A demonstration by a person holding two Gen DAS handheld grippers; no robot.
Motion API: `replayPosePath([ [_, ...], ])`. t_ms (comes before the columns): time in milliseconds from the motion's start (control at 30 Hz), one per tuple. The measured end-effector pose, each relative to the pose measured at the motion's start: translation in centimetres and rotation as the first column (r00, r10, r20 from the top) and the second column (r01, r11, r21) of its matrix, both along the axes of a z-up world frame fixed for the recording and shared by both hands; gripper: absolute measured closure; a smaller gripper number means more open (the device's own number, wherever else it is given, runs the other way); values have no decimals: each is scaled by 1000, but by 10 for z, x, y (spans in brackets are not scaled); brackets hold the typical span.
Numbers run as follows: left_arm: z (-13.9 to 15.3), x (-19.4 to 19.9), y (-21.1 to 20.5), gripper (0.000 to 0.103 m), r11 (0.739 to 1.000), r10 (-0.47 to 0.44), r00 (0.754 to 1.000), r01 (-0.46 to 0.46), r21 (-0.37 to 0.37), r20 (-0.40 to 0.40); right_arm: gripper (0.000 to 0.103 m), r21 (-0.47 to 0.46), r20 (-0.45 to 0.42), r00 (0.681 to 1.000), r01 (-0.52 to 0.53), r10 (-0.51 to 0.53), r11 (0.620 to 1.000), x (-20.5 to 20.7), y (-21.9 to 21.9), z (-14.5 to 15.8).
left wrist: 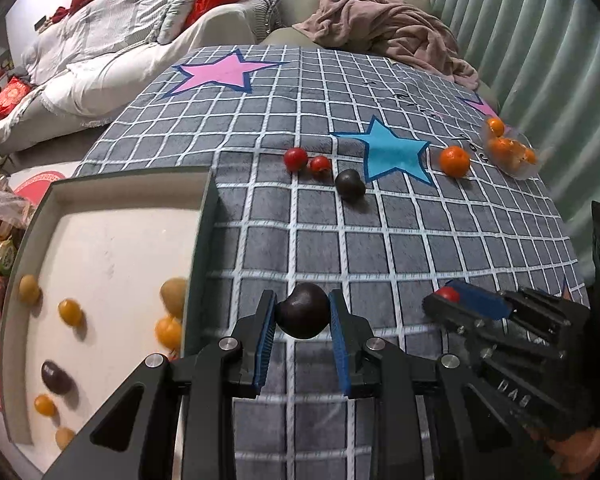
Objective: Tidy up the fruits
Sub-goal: 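Grasp a dark plum with the left tool while the right tool grasps a red cherry tomato, then carry the plum and red tomato over the white tray with both tools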
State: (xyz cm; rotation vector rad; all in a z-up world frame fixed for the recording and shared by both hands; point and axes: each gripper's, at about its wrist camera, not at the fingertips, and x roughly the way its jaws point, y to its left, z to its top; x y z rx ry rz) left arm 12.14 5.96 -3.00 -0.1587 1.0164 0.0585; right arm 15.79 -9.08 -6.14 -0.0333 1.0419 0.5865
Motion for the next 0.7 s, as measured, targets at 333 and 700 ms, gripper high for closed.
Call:
replayPosePath([
  [333, 11, -23, 21, 75, 999, 45, 999, -45, 1, 19, 74, 38, -2, 1000, -9, 9, 999, -9, 11, 26],
  [700, 15, -39, 61, 75, 994, 109, 993, -108, -20, 42, 74, 29, 23, 996, -84, 84, 996, -21, 58, 49],
])
